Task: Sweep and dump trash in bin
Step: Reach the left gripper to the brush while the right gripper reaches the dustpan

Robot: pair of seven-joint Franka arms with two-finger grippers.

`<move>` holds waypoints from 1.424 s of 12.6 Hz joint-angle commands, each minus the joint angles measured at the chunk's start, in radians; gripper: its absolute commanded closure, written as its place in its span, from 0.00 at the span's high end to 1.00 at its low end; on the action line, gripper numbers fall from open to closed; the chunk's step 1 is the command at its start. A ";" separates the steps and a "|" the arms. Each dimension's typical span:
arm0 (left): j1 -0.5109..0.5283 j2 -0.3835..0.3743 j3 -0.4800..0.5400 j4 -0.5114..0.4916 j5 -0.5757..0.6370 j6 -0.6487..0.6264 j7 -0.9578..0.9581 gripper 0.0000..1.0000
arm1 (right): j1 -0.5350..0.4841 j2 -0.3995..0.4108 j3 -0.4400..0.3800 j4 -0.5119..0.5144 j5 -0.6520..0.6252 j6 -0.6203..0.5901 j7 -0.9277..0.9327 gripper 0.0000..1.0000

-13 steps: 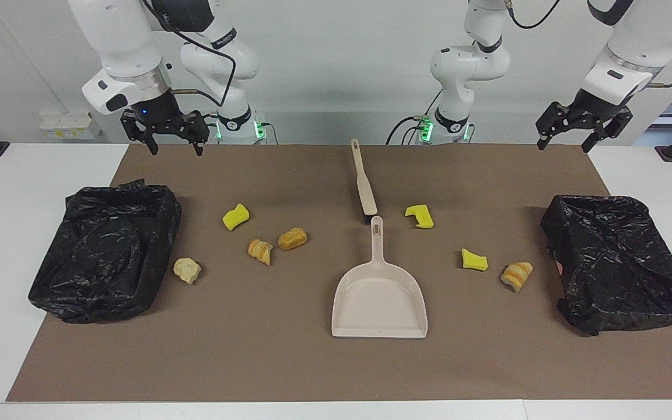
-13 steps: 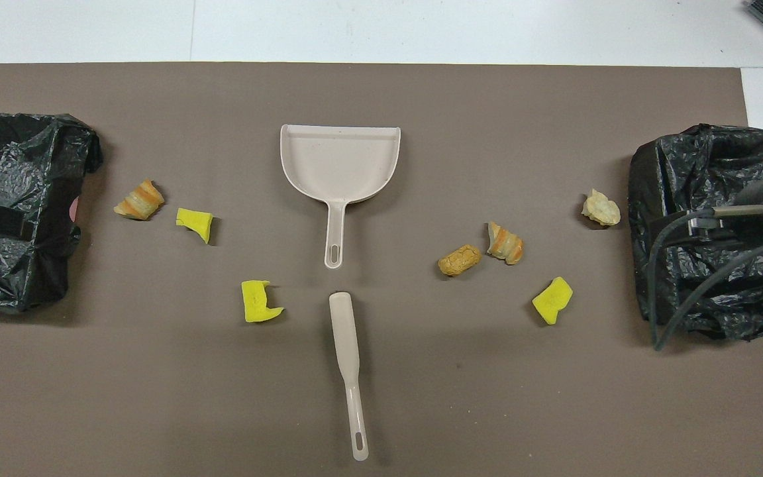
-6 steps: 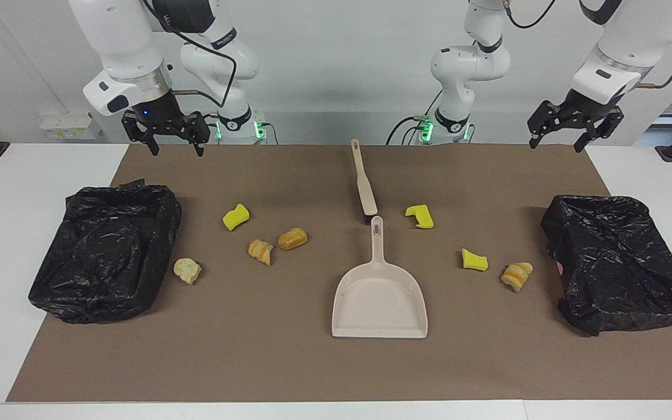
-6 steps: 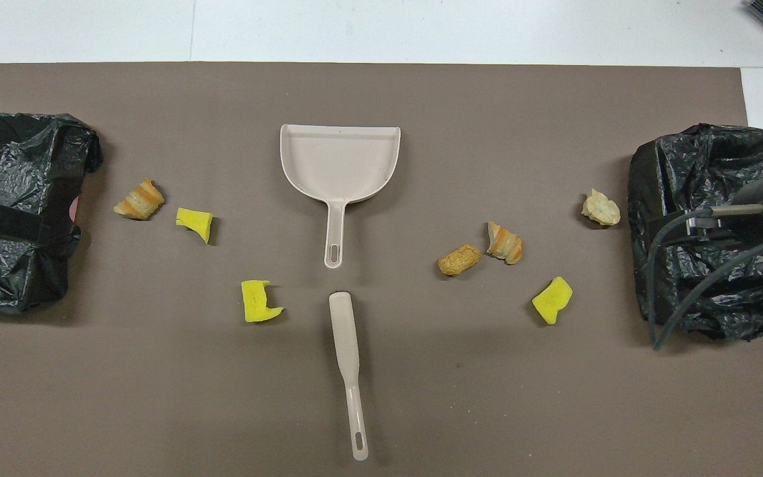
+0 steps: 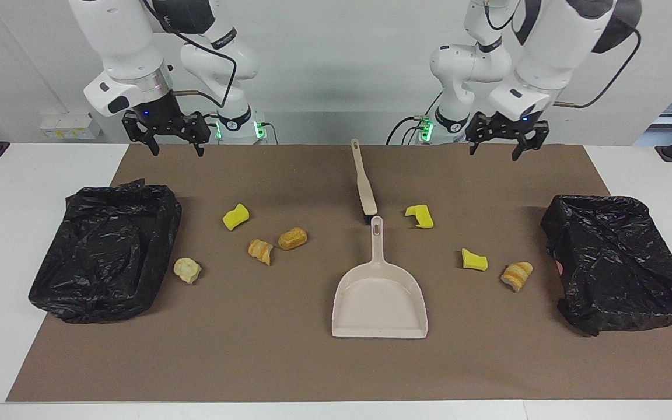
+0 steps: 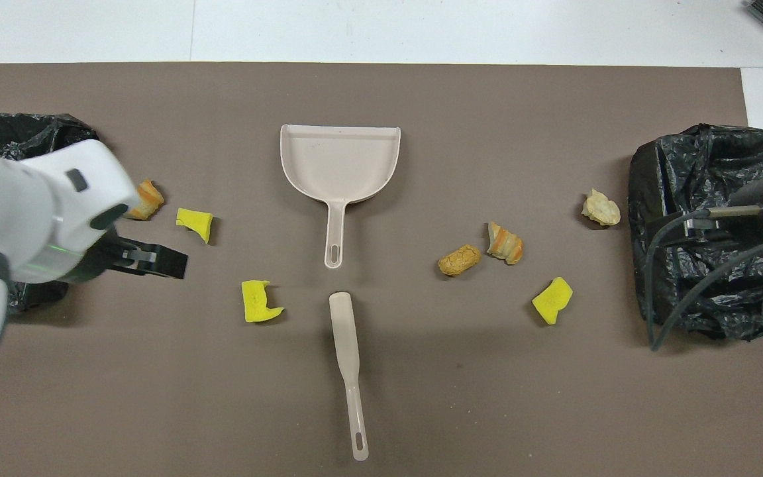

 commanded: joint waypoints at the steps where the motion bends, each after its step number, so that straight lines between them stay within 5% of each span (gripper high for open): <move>1: -0.115 -0.095 0.019 -0.214 -0.001 0.160 -0.129 1.00 | -0.008 0.009 0.002 -0.017 0.033 0.031 -0.042 1.00; 7: -0.328 -0.107 0.018 -0.432 -0.001 0.353 -0.342 1.00 | 0.093 0.177 0.013 0.055 0.015 0.042 -0.028 1.00; 12: -0.533 -0.023 0.019 -0.582 -0.001 0.609 -0.557 1.00 | 0.214 0.358 0.013 0.190 0.019 0.118 0.019 1.00; 18: -0.604 0.002 0.016 -0.625 -0.001 0.630 -0.588 0.98 | 0.352 0.521 0.036 0.265 0.028 0.315 0.352 1.00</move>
